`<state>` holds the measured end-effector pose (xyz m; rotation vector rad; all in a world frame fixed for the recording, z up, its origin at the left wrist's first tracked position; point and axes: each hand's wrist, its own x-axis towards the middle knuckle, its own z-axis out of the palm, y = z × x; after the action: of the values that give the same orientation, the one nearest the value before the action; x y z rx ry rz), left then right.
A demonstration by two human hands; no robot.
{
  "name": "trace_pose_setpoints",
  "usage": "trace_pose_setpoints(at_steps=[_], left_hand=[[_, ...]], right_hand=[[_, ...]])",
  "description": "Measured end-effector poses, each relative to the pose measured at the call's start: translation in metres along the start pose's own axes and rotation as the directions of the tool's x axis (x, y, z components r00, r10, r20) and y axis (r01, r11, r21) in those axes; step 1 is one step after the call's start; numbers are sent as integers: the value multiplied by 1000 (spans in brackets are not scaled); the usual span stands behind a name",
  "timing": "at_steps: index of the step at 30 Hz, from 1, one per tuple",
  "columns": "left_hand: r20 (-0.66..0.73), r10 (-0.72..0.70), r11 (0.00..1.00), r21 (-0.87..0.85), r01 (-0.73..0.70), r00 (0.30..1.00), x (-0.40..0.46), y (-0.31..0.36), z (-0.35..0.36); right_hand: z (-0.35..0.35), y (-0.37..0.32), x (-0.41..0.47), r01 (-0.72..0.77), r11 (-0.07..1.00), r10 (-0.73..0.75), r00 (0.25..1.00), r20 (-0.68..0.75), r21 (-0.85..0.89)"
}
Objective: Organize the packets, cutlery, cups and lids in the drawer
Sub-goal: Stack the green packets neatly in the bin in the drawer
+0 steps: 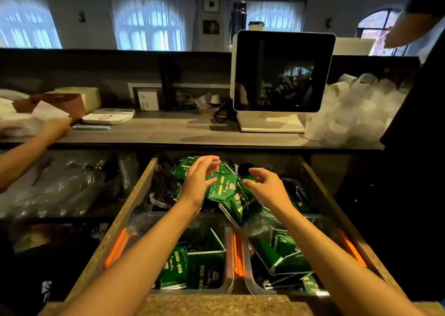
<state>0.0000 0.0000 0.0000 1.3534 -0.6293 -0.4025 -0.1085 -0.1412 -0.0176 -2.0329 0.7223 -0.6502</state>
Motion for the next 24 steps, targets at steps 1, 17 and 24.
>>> trace_pose_setpoints(at_steps=[1,17,24], left_hand=[[20,3,1000,15,-4,1000,7,-5,0],[213,102,964,221,-150,972,5,-48,-3],[411,-78,895,430,-118,908,3,-23,-22]], right_hand=[[1,5,4,-14,996,18,999,42,-86],[3,20,8,91,950,-63,993,-100,299],[11,4,-14,157,807,-173,985,-27,570]])
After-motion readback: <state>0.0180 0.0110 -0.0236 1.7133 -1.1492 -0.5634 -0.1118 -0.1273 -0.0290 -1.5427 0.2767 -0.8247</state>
